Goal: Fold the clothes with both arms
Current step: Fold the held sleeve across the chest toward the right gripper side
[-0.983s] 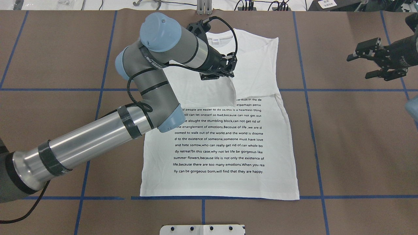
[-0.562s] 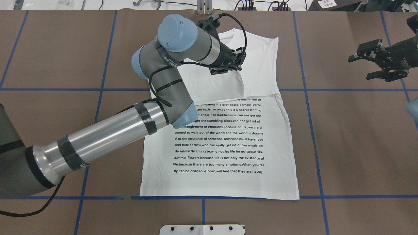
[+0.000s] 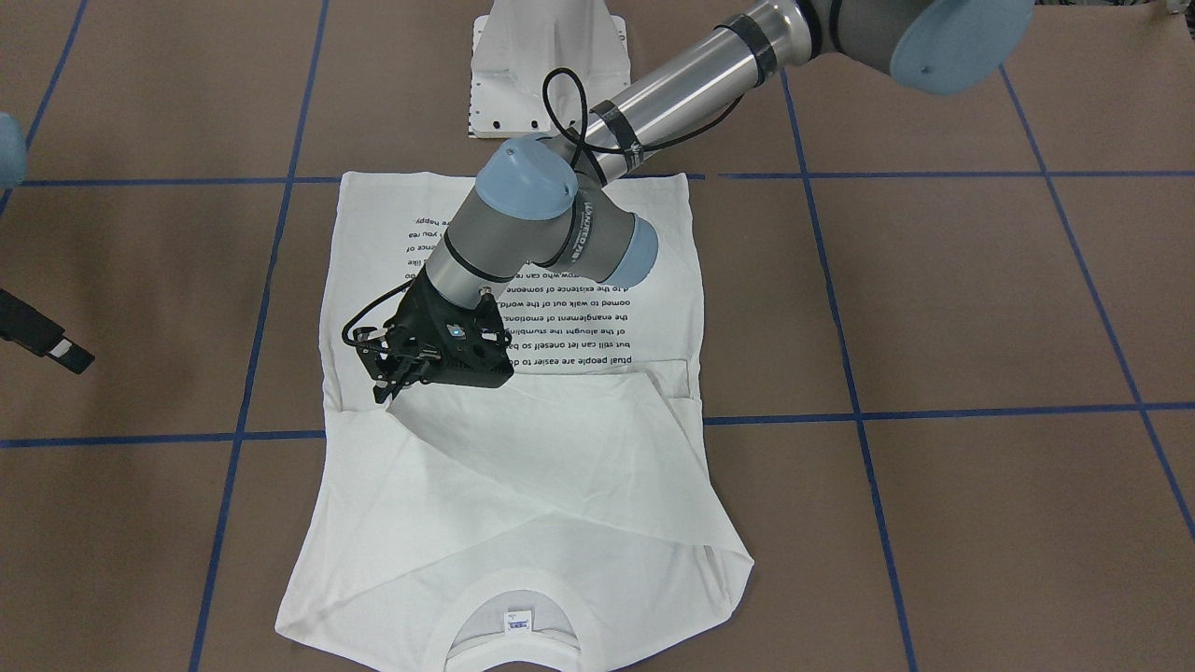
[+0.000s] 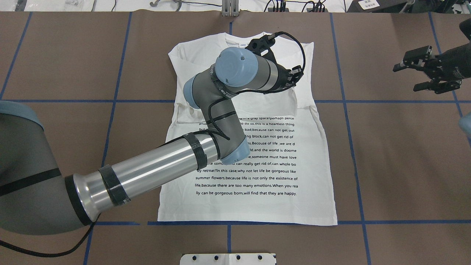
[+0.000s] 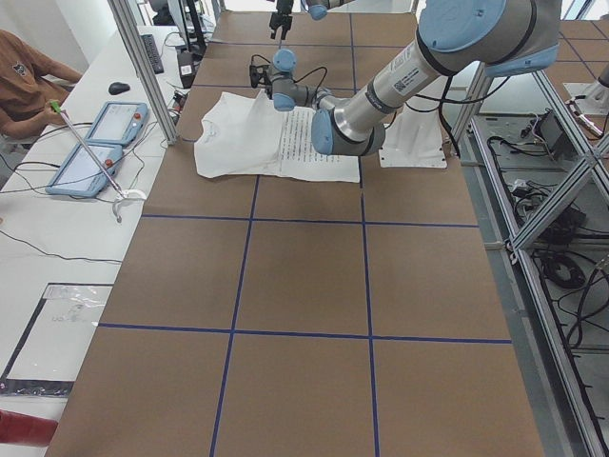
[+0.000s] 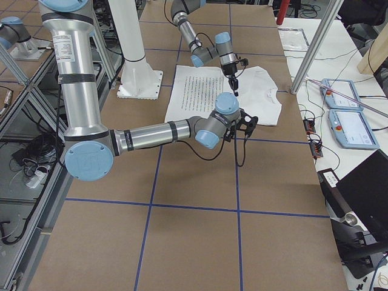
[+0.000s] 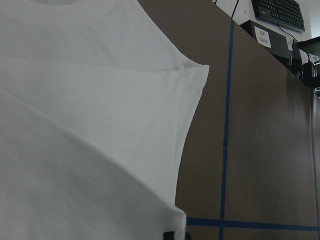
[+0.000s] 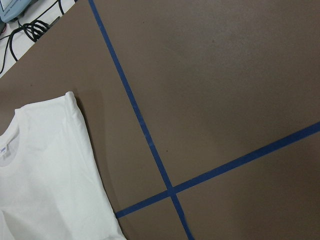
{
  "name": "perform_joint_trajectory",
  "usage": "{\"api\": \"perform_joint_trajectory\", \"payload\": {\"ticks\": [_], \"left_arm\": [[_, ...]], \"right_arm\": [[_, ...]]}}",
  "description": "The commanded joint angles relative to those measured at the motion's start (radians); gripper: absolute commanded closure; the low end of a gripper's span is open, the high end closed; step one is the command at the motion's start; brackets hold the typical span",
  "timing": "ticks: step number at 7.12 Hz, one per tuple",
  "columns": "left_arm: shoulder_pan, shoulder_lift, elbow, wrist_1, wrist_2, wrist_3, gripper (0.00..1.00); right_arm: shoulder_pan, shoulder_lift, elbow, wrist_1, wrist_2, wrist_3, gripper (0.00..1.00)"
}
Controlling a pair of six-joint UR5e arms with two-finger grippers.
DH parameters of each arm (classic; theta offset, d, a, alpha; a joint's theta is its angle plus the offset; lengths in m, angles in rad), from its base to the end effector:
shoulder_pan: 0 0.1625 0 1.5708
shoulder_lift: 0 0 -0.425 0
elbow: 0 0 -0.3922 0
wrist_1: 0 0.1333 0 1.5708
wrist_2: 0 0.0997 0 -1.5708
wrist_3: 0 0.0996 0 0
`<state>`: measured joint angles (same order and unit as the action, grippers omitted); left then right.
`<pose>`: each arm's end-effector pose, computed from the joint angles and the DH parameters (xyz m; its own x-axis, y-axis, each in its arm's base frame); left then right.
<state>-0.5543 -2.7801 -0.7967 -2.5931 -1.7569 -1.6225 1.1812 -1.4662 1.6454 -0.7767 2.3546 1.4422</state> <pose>0.6722 -0.5512 0.0595 0.0773 -0.1076 -0.9912 0.3654 0.9280 -0.0722 -0.1486 -0.5278 0.4725 0.2675 0.4124 0.8708 -0.4025 0.8690 -0.2879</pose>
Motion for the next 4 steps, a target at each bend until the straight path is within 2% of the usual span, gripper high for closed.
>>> {"api": "perform_joint_trajectory", "payload": {"ticks": [1,2,3,4], "left_arm": [[0.005,-0.042,0.042,-0.015,0.022,-0.008,0.9],[0.007,-0.064,0.044,-0.019,0.027,-0.023,0.87],[0.008,-0.058,0.048,-0.019,0.031,-0.022,0.47],[0.01,-0.062,0.057,-0.021,0.074,-0.019,0.0]], "right_arm": [[0.0,0.0,-0.003,0.002,0.002,0.004,0.01],[0.0,-0.002,-0.003,0.002,0.002,0.004,0.01],[-0.002,-0.002,-0.009,0.004,0.0,0.003,0.01],[-0.002,-0.002,-0.01,0.004,0.0,0.003,0.0]]}}
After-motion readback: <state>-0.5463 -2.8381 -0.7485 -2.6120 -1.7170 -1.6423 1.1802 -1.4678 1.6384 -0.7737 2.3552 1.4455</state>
